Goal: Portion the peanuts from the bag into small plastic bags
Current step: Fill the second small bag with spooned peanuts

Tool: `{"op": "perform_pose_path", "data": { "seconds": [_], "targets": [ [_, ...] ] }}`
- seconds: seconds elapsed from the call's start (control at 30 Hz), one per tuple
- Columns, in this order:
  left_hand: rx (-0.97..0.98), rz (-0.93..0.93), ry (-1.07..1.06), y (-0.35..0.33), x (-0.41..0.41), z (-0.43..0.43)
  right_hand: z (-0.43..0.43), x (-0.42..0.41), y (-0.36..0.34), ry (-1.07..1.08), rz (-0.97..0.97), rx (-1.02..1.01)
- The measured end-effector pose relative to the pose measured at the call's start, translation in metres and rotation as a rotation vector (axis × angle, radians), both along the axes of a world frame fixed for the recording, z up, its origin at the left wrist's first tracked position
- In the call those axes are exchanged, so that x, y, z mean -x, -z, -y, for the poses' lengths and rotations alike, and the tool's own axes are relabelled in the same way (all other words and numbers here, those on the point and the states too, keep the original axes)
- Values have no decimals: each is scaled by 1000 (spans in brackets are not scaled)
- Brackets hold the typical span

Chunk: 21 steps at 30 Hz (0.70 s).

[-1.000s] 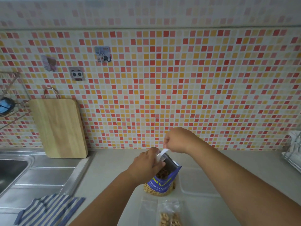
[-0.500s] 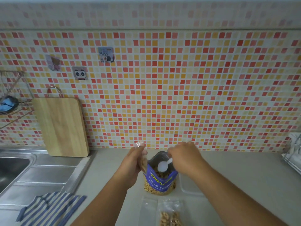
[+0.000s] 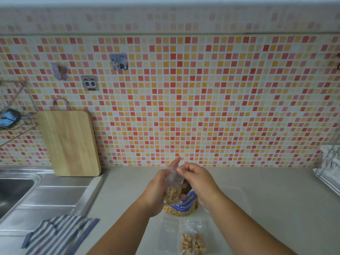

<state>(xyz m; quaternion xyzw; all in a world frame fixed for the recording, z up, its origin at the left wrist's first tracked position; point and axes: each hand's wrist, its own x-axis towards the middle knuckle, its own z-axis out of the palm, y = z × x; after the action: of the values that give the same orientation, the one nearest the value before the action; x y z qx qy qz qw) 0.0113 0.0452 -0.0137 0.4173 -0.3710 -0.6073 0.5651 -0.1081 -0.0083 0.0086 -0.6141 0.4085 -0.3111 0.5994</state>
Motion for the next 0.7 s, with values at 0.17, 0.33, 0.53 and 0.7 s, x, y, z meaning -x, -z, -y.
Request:
{"op": "perform_pose_path", "data": {
  "seconds": [0.17, 0.33, 0.53, 0.7],
  "targets": [
    [3, 69, -36, 0, -1, 3, -1, -5, 6, 112, 50, 40],
    [-61, 148, -243, 13, -13, 7, 4, 6, 5, 99, 91, 36],
    [-407, 509, -513, 96, -31, -2, -3, 36, 34, -299, -147, -179],
    [-458, 1135, -240, 148, -21, -3, -11, 40, 95, -349, -407, -205]
  ]
}}
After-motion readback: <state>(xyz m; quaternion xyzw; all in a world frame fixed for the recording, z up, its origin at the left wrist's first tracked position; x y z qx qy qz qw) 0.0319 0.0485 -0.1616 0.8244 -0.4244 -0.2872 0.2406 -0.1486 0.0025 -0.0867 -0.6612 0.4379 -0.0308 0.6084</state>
